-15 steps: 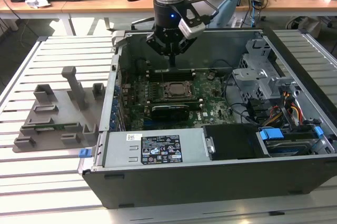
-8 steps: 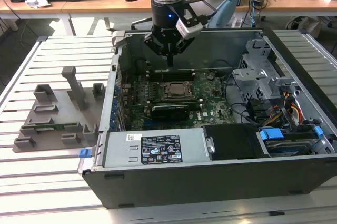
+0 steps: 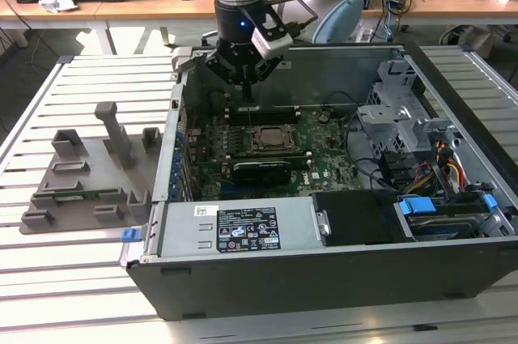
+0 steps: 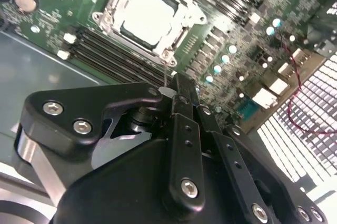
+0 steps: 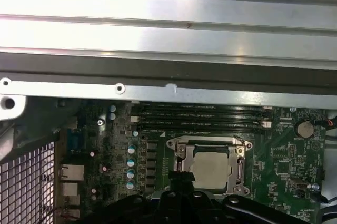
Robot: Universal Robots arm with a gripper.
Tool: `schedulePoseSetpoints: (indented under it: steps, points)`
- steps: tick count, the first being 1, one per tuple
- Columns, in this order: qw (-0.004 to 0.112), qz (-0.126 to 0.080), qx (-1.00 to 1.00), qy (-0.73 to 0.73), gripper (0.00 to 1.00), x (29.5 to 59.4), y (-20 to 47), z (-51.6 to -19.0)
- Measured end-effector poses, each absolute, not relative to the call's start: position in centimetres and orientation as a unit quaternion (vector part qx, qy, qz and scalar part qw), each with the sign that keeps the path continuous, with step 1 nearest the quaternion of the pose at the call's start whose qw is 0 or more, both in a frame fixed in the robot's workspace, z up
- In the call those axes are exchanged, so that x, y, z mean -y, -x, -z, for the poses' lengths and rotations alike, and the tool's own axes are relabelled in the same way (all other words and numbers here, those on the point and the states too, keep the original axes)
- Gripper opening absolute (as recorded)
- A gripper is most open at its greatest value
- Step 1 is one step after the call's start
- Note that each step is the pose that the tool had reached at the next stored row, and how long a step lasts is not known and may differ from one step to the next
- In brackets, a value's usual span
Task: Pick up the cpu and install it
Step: 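Install the first cpu locking lever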
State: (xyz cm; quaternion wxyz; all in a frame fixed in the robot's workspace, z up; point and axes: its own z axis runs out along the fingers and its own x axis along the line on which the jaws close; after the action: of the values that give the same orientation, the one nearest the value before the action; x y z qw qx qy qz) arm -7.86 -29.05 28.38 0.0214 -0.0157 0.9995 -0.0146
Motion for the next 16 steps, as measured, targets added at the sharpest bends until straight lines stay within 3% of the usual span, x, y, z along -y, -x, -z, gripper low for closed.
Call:
schedulePoseSetpoints:
  steps: [16]
  points:
    - [0.021,0.014,-1.000,0.016,0.11,27.0,8.5,-26.8]
